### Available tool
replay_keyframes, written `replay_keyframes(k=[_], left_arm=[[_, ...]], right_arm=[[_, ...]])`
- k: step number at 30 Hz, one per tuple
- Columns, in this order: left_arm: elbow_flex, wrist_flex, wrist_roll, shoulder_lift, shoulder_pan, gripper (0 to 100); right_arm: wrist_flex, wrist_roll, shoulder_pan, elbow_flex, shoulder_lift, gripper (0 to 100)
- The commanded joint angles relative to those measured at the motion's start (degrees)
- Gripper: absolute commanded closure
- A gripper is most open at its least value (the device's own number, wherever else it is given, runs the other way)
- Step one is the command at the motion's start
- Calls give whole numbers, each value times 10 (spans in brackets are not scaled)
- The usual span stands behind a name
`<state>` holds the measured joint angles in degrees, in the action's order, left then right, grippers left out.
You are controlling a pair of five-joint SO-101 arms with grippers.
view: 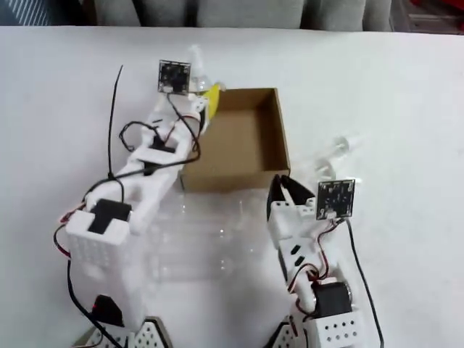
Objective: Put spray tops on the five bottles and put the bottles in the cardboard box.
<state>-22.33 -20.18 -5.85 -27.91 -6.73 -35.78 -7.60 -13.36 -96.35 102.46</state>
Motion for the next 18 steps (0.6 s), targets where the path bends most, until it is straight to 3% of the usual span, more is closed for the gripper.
replay_keyframes(k=[1, 8, 18], left_arm=[[-4, 3, 8, -1, 16, 976], [-76, -78, 55, 28, 4, 977], [-86, -80, 68, 29, -1, 976]], right_arm=[[-2, 3, 4, -4, 6, 983], [-2, 3, 4, -4, 6, 983], [-2, 3, 4, -4, 6, 983]])
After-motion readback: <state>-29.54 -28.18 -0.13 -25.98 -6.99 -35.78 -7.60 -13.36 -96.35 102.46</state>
